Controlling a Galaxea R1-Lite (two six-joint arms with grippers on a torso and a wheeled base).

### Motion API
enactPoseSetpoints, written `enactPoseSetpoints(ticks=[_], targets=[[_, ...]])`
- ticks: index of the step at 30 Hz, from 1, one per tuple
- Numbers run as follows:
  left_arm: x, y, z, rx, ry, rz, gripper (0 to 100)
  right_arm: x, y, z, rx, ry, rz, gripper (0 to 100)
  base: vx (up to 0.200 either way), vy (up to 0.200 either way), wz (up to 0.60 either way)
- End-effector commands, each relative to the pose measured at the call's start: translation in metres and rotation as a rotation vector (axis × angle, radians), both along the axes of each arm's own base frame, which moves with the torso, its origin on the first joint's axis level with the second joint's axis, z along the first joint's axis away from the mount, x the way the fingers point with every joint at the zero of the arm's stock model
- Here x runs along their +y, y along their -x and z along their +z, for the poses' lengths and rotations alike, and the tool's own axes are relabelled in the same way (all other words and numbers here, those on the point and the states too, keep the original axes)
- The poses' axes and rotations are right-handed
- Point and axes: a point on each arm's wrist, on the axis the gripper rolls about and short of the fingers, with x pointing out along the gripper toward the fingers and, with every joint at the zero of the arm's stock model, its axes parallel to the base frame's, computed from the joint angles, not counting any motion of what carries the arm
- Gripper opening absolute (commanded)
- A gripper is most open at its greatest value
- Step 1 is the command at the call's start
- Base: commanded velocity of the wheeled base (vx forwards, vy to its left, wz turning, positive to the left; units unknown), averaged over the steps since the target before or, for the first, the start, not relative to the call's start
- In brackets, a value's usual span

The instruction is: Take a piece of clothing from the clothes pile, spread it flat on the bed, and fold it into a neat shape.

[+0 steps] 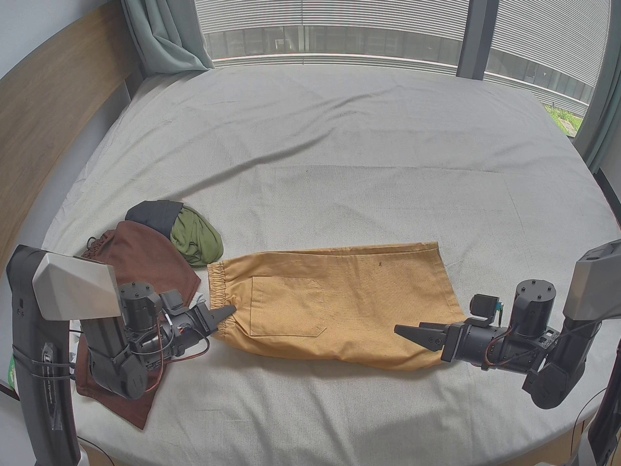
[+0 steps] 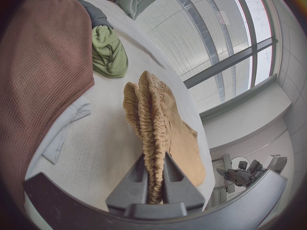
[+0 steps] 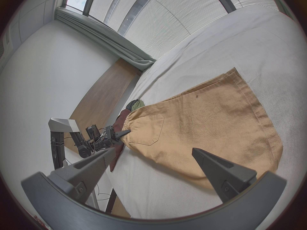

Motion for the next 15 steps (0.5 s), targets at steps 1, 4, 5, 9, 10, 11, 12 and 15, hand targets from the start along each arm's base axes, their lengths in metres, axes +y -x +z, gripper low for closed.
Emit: enactPoseSetpoints(ticks=[1,4,5,9,10,11,12,15], targets=[[0.006,-0.001,0.011,-0.032,0.009,0.01,0,0.0,0.0,-0.003,0.011,0.004,0.001,100,0.0,0.0,0.0],[0.012,0.0,0.017,-0.043,0.015,0.011,0,0.0,-0.001,-0.004,0.011,0.004,0.001,100,0.0,0.0,0.0],[0.015,0.001,0.019,-0.044,0.019,0.007,0,0.001,-0.001,-0.004,0.013,0.005,0.002,100,0.0,0.0,0.0],[0.021,0.006,0.026,-0.049,0.033,-0.027,0,0.001,0.0,-0.005,0.015,0.006,0.004,100,0.0,0.0,0.0],[0.022,0.006,0.027,-0.05,0.034,-0.028,0,0.001,0.0,-0.005,0.017,0.007,0.002,100,0.0,0.0,0.0],[0.026,0.008,0.03,-0.057,0.039,-0.032,0,0.001,-0.001,-0.005,0.015,0.006,0.002,100,0.0,0.0,0.0],[0.028,0.009,0.031,-0.056,0.041,-0.038,0,0.001,-0.001,-0.005,0.017,0.007,0.002,100,0.0,0.0,0.0],[0.035,0.011,0.033,-0.056,0.048,-0.047,0,0.001,0.0,-0.005,0.017,0.008,0.003,100,0.0,0.0,0.0]])
